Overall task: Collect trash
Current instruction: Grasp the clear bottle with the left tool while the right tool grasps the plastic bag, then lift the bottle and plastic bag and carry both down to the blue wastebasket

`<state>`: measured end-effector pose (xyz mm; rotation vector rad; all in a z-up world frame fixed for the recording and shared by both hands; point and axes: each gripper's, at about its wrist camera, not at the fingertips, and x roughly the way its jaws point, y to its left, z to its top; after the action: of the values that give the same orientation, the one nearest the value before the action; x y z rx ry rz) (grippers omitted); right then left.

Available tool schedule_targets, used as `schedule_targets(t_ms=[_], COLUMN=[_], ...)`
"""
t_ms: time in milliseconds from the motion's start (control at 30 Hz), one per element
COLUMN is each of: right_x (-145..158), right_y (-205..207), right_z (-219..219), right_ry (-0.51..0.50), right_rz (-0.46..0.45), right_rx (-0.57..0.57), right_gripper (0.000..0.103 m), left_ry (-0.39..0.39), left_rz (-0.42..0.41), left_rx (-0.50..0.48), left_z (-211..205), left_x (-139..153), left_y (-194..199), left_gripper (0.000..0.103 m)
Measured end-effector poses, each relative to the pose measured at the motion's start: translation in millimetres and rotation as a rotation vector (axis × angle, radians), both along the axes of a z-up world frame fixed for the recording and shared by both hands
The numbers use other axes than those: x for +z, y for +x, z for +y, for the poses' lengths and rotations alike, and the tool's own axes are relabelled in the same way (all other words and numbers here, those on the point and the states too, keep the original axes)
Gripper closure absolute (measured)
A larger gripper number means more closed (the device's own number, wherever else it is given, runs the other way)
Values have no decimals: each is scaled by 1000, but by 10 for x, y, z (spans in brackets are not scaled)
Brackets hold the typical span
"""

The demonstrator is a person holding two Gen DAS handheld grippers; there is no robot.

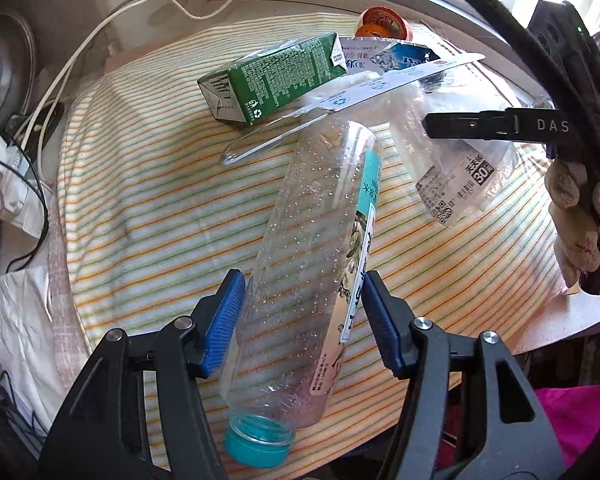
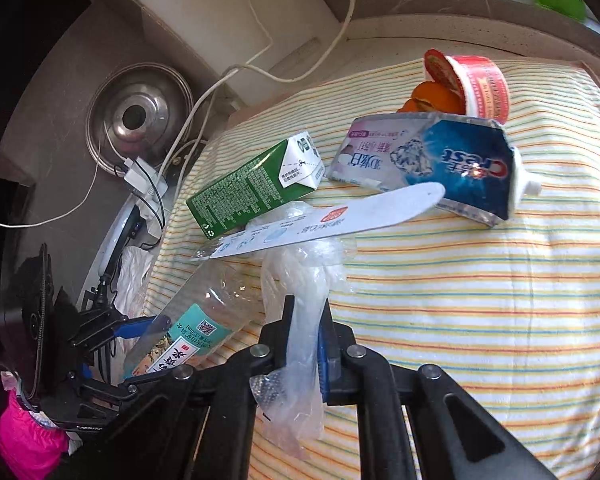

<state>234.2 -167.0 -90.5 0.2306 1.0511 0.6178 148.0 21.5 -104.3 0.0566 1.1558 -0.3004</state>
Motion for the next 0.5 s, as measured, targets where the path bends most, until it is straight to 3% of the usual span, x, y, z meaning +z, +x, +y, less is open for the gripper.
schedule_targets(t_ms=[133,433,500], right_x=[190,743,846], right_y=[-114,-362,-399], right_z=[-223,-580,-610], right_ry=[46,-7,-56], right_rz=[-4,-165,-217], right_rx=[-47,-135,-162], right_gripper=[98,99,99], left_ry=[-66,-87,-90], left_rz=[-9,-42,-49], left_rx=[50,96,98], left_z=[40,61,45], left_x=[50,117,140], left_y=[-141,-243,-263], left_gripper=[42,43,43])
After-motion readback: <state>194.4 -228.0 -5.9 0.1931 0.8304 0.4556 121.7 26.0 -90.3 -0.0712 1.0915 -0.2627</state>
